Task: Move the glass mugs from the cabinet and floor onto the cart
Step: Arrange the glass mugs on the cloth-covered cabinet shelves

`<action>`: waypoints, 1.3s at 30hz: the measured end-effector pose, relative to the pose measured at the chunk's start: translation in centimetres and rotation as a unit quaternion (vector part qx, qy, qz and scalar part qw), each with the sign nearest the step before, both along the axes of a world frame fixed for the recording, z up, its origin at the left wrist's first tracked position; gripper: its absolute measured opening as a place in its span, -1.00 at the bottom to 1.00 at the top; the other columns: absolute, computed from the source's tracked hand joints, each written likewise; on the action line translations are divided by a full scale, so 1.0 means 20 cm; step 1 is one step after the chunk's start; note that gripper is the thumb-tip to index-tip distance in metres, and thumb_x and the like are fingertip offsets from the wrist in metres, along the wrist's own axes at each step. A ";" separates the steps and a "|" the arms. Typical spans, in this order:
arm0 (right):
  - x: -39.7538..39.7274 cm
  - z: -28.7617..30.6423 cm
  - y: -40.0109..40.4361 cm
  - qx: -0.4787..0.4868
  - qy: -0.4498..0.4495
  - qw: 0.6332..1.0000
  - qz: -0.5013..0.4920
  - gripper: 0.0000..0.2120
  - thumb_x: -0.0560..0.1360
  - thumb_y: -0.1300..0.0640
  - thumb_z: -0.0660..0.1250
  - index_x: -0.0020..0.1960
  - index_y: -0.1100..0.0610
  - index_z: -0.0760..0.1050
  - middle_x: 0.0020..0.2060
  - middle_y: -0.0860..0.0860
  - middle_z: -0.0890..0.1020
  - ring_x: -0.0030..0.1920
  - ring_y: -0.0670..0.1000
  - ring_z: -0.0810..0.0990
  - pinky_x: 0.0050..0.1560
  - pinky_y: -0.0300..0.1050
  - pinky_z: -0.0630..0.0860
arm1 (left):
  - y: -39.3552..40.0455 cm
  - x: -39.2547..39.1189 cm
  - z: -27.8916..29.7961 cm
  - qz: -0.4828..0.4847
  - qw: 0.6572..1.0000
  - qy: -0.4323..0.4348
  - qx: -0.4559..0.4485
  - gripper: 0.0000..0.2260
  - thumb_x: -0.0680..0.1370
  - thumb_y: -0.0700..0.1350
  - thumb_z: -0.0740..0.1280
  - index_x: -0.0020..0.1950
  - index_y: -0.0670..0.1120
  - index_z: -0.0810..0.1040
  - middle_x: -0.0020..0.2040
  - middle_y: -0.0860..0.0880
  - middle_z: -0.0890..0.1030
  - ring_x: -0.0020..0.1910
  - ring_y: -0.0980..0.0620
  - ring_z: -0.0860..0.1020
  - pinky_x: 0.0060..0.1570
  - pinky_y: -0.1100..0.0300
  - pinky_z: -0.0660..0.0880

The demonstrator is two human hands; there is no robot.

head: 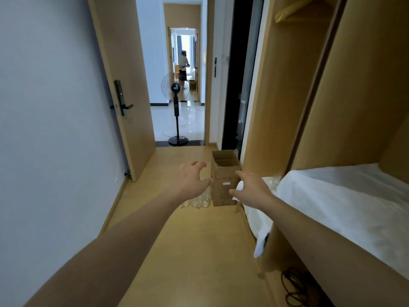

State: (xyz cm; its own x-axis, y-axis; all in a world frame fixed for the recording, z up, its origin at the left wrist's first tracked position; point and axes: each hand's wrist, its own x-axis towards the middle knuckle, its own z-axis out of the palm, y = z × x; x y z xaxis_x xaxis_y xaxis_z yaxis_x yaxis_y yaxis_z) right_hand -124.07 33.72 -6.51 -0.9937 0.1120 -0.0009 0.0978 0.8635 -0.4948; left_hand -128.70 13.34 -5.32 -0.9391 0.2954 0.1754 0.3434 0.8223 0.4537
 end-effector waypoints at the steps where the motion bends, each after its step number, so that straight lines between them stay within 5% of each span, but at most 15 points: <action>1: -0.11 0.01 0.00 0.004 0.000 1.000 -0.003 -0.36 0.48 -0.16 0.38 0.51 -0.07 0.30 0.44 -0.03 0.43 0.37 0.10 0.44 0.28 0.06 0.50 | -0.02 -0.10 0.02 -0.003 1.000 0.004 0.001 -0.47 0.56 0.17 0.32 0.49 0.05 0.36 0.48 0.01 0.39 0.44 -0.06 0.33 0.39 -0.06 0.36; 6: -0.67 -0.14 0.06 -0.003 -0.008 1.000 -0.001 -0.33 0.30 -0.36 0.26 0.36 -0.14 0.40 0.24 -0.05 0.56 0.20 0.09 0.55 0.11 0.16 0.61 | -0.06 -0.52 0.07 -0.009 1.000 0.004 -0.002 -0.47 0.57 0.16 0.31 0.51 0.05 0.34 0.50 -0.01 0.35 0.49 -0.06 0.26 0.45 -0.09 0.30; 13: -0.86 -0.14 0.04 -0.001 -0.038 0.998 -0.046 -0.31 0.53 -0.10 0.39 0.57 0.00 0.21 0.52 0.01 0.32 0.48 0.13 0.34 0.37 0.06 0.39 | 0.07 -0.92 -0.08 -0.042 0.997 -0.061 -0.025 -0.47 0.59 0.13 0.32 0.53 0.05 0.31 0.52 -0.02 0.33 0.52 -0.07 0.23 0.47 -0.09 0.27; 22: -1.52 -0.24 0.38 -0.032 -0.025 0.998 -0.057 -0.35 0.47 -0.18 0.41 0.49 -0.09 0.30 0.43 -0.05 0.45 0.36 0.11 0.47 0.27 0.15 0.53 | 0.41 -1.55 -0.14 -0.068 0.997 -0.027 -0.034 -0.46 0.58 0.12 0.33 0.52 0.02 0.34 0.49 0.00 0.37 0.48 -0.04 0.29 0.43 -0.02 0.32; 31: -2.23 -0.08 0.80 -0.050 0.006 0.996 -0.067 -0.35 0.55 -0.03 0.39 0.56 0.00 0.22 0.49 0.03 0.36 0.46 0.13 0.33 0.37 0.10 0.39 | 0.83 -2.26 0.01 -0.060 0.998 0.014 -0.022 -0.49 0.59 0.09 0.33 0.51 -0.01 0.36 0.48 -0.02 0.40 0.47 -0.04 0.32 0.41 -0.01 0.33; 39: -2.55 -0.25 1.00 -0.065 -0.039 0.993 -0.087 -0.36 0.55 -0.06 0.39 0.55 -0.02 0.23 0.50 0.03 0.35 0.46 0.15 0.35 0.36 0.10 0.40 | 1.11 -2.62 -0.27 -0.080 0.995 -0.039 -0.049 -0.50 0.56 0.12 0.34 0.48 0.04 0.38 0.36 0.01 0.47 0.32 -0.03 0.42 0.28 0.03 0.46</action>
